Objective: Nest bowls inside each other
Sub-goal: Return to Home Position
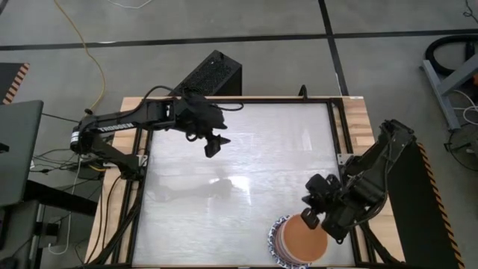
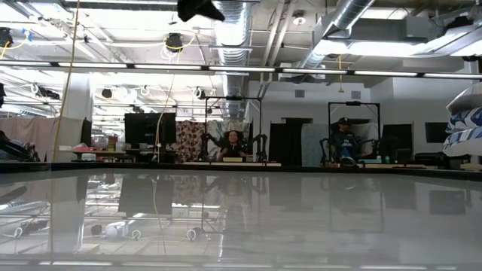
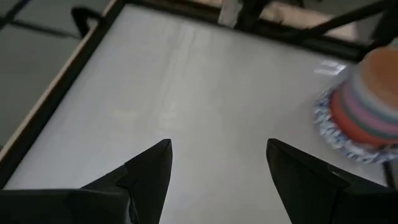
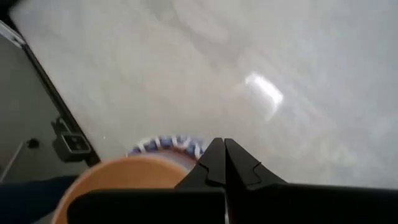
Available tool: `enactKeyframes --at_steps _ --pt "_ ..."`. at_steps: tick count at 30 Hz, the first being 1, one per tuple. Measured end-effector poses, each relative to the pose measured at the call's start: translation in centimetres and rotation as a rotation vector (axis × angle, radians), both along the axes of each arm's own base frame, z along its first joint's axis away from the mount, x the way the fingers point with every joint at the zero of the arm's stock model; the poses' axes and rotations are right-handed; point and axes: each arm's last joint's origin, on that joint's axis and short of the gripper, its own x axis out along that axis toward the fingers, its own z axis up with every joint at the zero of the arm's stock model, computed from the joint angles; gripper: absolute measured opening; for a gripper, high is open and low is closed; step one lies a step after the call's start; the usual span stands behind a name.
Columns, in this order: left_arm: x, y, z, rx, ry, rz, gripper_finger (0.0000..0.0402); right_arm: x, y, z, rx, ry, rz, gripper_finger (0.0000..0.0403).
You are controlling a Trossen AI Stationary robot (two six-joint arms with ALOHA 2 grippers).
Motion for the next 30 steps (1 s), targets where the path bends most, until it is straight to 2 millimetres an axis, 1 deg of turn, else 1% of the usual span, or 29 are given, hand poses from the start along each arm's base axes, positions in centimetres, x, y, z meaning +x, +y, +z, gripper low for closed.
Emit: enactKeyframes --at_steps 4,11,14,17,20,23,25,28,30 --pt "-0.9 -0.2 1.2 0.000 -0.066 -0.016 0.0249 -0.1 -1.0 1.9 -0.075 -0.080 0.041 0.0008" --pt "-2.7 -0.6 2.8 -0.023 -0.135 -0.045 0.0249 -0.5 -3.7 5.2 -0.202 -0.244 0.136 0.0008" --pt "-3.4 -0.8 3.5 -0.075 -0.178 -0.046 0.0249 -0.6 -4.7 7.4 -0.233 -0.373 0.229 0.0008" --pt "-4.0 -1.0 4.6 -0.124 -0.263 -0.057 0.0249 -0.9 -5.6 9.7 -0.300 -0.521 0.322 0.0008" --pt "-4.9 -1.2 5.6 -0.131 -0.330 -0.072 0.0249 -1.9 -6.6 11.8 -0.417 -0.642 0.421 0.0011" --pt "-5.9 -1.3 6.3 -0.090 -0.361 -0.077 0.0249 -3.2 -7.8 13.3 -0.517 -0.716 0.470 0.0019" --pt "-6.6 -1.3 6.7 -0.066 -0.376 -0.038 0.0249 -4.1 -8.6 13.9 -0.535 -0.750 0.452 0.0023" --pt "-7.5 -1.2 7.1 -0.037 -0.395 0.022 0.0249 -5.1 -9.6 15.0 -0.488 -0.837 0.395 0.0027" --pt "-8.2 -1.3 7.4 -0.071 -0.408 0.050 0.0249 -5.4 -9.9 15.4 -0.496 -0.869 0.390 0.0027"
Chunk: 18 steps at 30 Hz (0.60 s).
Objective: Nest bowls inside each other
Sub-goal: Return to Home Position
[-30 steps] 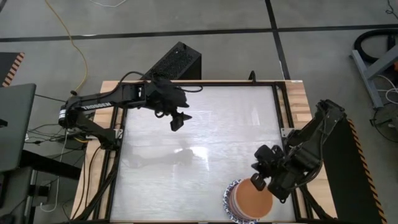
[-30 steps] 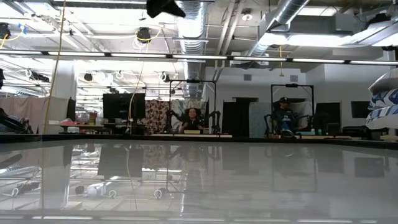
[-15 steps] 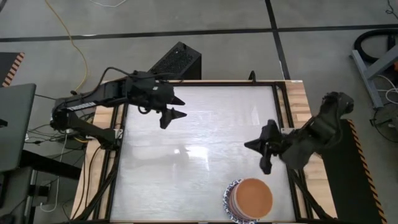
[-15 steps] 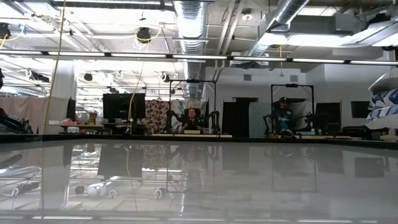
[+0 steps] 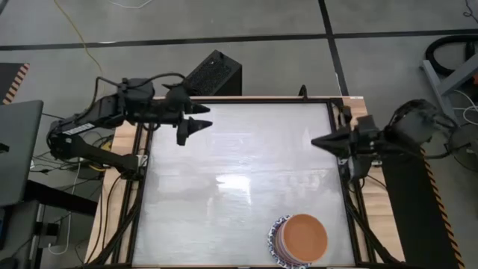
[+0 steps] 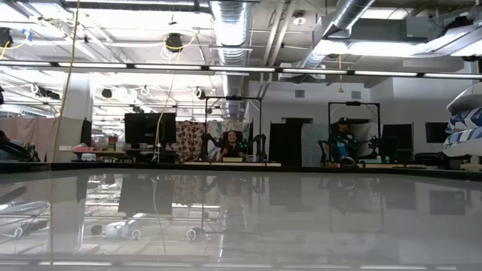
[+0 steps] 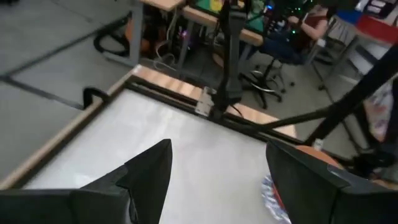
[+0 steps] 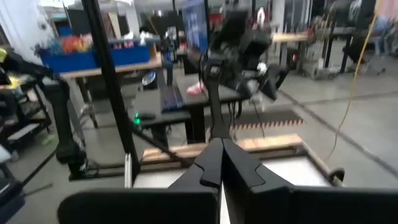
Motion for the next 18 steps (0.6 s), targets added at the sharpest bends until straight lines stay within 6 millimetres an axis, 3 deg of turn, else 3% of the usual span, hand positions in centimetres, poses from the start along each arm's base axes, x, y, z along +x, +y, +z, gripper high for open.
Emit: enactKeyframes --at_steps 8,12,18 --pt "-2.4 -0.8 1.2 0.071 -0.067 -0.156 0.0249 -0.5 -0.7 0.1 -0.017 -0.001 -0.007 0.0026" --pt "-4.0 -0.9 1.9 0.127 -0.105 -0.169 0.0249 -1.9 -2.5 0.5 0.080 -0.034 -0.047 0.0026" --pt "-8.0 -1.3 3.3 0.214 -0.202 -0.167 0.0249 -4.8 -4.5 0.5 0.136 -0.093 0.047 0.0026"
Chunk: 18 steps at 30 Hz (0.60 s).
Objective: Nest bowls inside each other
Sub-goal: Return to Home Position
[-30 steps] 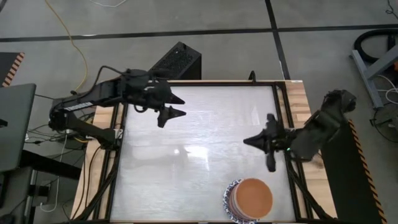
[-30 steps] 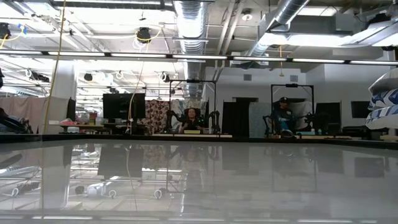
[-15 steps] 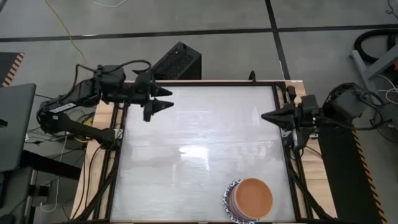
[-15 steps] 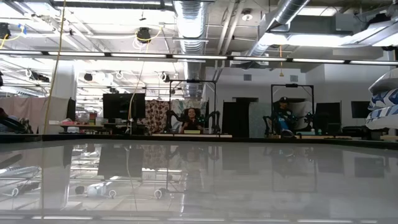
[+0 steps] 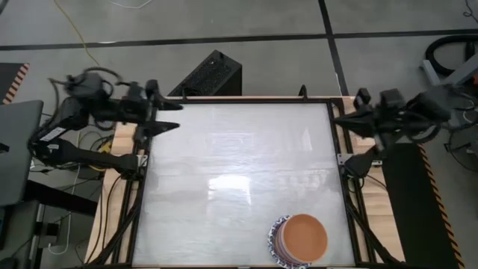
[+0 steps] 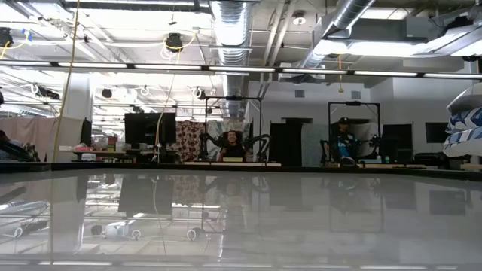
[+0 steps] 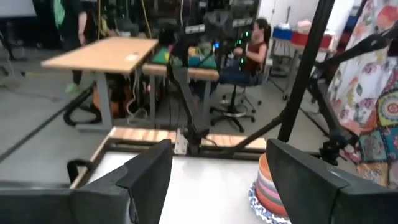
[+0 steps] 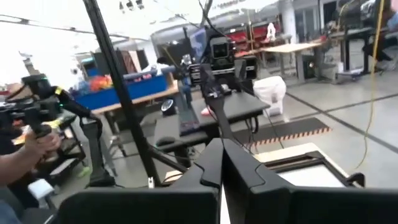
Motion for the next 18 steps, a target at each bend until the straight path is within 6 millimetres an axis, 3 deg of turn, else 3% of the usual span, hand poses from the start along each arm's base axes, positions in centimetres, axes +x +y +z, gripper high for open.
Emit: enactKeyframes --at_steps 4,7,18 --pt "-2.3 -0.5 0.4 0.009 -0.044 0.002 0.0249 -1.1 -0.9 -1.1 0.008 -0.010 -0.005 0.0026" --pt "-3.4 -0.7 -0.3 -0.004 -0.065 0.003 0.0249 -1.6 -1.2 -2.4 0.014 -0.016 -0.007 0.0026" --pt "-5.5 -0.8 -7.6 -0.133 -0.112 0.076 0.0249 -4.1 -3.1 -7.6 0.080 -0.145 -0.013 0.0026"
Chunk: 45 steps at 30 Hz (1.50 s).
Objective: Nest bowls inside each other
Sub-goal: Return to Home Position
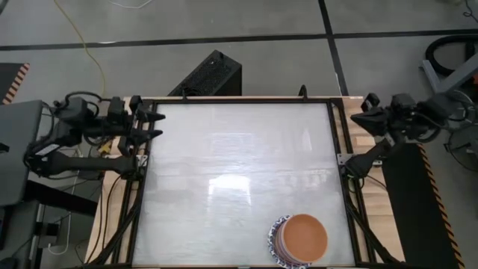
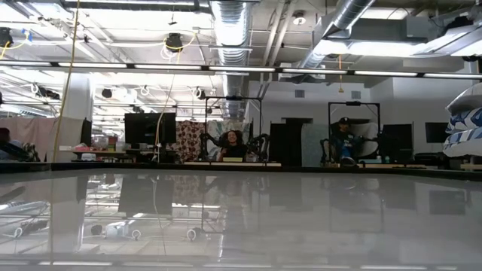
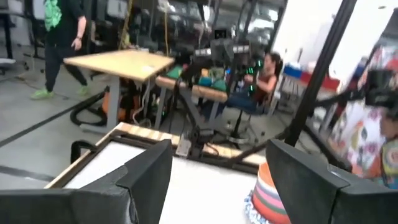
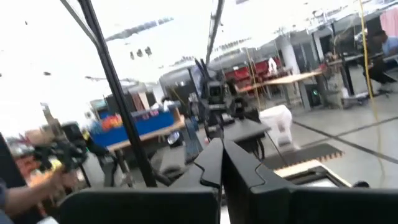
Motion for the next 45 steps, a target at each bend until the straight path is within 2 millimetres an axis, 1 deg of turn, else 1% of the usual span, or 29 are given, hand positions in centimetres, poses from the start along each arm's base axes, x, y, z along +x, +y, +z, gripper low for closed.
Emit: enactKeyframes --at_steps 8,11,14,17,19,21,23,24,26,29,31,33,35,38,43,45 --pt "-3.1 -0.6 -3.7 -0.064 -0.154 0.002 0.0249 -1.2 -0.9 -4.1 0.044 -0.065 -0.006 0.0026" --pt "-3.9 -0.7 -5.1 -0.121 -0.198 -0.014 0.0249 -1.2 -0.9 -5.8 0.053 -0.078 -0.005 0.0027" --pt "-4.4 -0.8 -6.8 -0.198 -0.210 -0.033 0.0249 -1.4 -1.1 -7.9 0.066 -0.080 -0.002 0.0027" --pt "-4.4 -0.8 -8.7 -0.251 -0.210 -0.052 0.0249 -2.0 -1.5 -9.5 0.117 -0.124 -0.011 0.0027" --pt "-4.5 -0.8 -9.9 -0.281 -0.213 -0.048 0.0249 -1.7 -1.4 -10.4 0.129 -0.126 -0.036 0.0027" --pt "-4.6 -0.8 -11.1 -0.308 -0.221 -0.039 0.0249 -1.3 -1.1 -11.1 0.094 -0.075 -0.071 0.0027" --pt "-4.5 -0.8 -12.2 -0.329 -0.225 -0.035 0.0249 -1.1 -1.0 -11.2 0.109 -0.077 -0.062 0.0027" --pt "-4.2 -0.7 -12.8 -0.342 -0.204 -0.033 0.0249 -0.9 -0.9 -11.6 0.107 -0.067 -0.072 0.0027" --pt "-3.7 -0.6 -13.2 -0.343 -0.182 -0.043 0.0249 -0.6 -0.7 -12.1 0.107 -0.062 -0.090 0.0027" --pt "-3.1 -0.6 -13.7 -0.320 -0.184 -0.068 0.0249 0.3 -0.1 -13.6 0.074 -0.013 -0.102 0.0027" --pt "-2.8 -0.6 -14.5 -0.311 -0.159 -0.074 0.0249 1.2 0.4 -14.9 0.062 0.001 -0.107 0.0027" --pt "-2.6 -0.6 -14.6 -0.294 -0.162 -0.079 0.0249 1.9 1.0 -16.0 0.041 -0.019 -0.087 0.0027" --pt "-2.4 -0.6 -14.9 -0.269 -0.167 -0.098 0.0249 2.9 1.6 -17.5 -0.002 -0.040 -0.057 0.0027" --pt "-1.8 -0.5 -15.7 -0.248 -0.169 -0.102 0.0249 3.7 2.2 -19.3 -0.010 -0.118 -0.055 0.0027" --pt "-1.2 -0.4 -16.8 -0.215 -0.145 -0.120 0.0249 4.6 2.9 -22.2 -0.060 -0.214 -0.005 0.0027" --pt "-0.8 -0.4 -17.5 -0.209 -0.130 -0.122 0.0249 4.8 3.0 -22.8 -0.065 -0.194 0.009 0.0027"
